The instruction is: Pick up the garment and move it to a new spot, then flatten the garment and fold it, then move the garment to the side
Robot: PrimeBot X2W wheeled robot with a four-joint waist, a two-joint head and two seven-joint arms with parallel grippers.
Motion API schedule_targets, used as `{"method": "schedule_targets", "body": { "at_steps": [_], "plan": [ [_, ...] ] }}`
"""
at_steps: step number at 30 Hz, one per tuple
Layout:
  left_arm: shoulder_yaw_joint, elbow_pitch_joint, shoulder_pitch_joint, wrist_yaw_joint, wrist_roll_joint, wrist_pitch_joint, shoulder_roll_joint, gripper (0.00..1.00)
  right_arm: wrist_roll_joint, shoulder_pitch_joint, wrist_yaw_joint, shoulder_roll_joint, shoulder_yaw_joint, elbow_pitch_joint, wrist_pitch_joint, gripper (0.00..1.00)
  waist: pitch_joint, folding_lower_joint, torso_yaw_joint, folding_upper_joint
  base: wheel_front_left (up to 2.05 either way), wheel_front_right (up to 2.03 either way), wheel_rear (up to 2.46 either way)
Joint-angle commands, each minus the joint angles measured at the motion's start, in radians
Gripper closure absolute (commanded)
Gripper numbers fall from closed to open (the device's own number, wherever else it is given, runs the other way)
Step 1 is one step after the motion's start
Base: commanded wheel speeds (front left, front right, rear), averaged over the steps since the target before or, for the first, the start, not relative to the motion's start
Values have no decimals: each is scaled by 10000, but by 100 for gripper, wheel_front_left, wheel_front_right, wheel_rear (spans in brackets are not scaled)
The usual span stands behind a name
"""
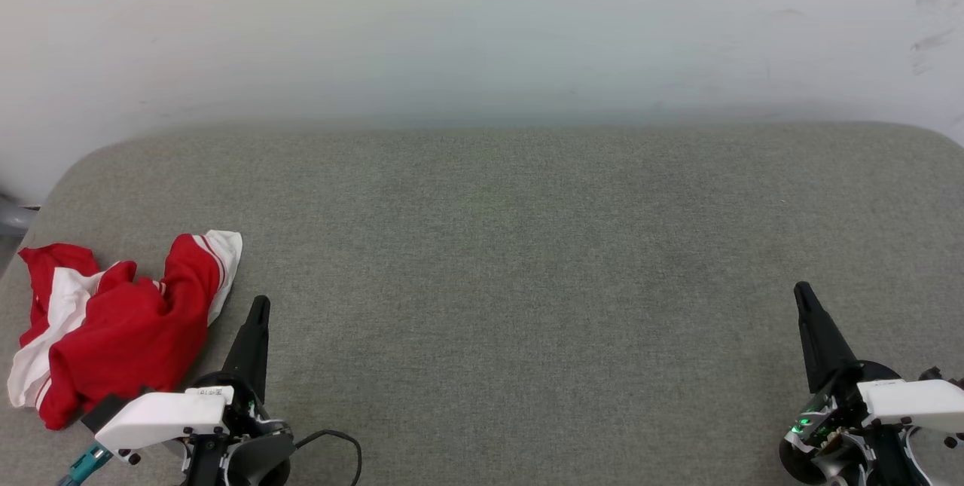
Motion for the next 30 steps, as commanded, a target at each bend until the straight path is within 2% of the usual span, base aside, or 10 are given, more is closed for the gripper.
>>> {"method": "schedule_targets", "body": {
  "at_steps": [1,14,15,19,30],
  "plan": [
    [10,2,70,-26,13,14,-24,100,40,-121,-3,27,1,10,-4,100,0,0,0,0,0,0,0],
    [9,2,70,-26,13,14,-24,100,40,-121,-3,27,1,10,-4,100,0,0,0,0,0,0,0],
    [-2,-2,-1,0,0,-1,0,0,-2,0,0,0,0,-2,-1,0,0,0,0,0,0,0,0],
    [-138,56,73,4,7,-88,-7,0,-49,158,-2,4,25,44,-71,0,2,0,-1,0,0,0,0],
    [-820,-772,122,5,255,-748,-3,0,-230,462,-2,-26,274,-844,-658,0,-11,0,5,0,0,0,0]
  ]
}}
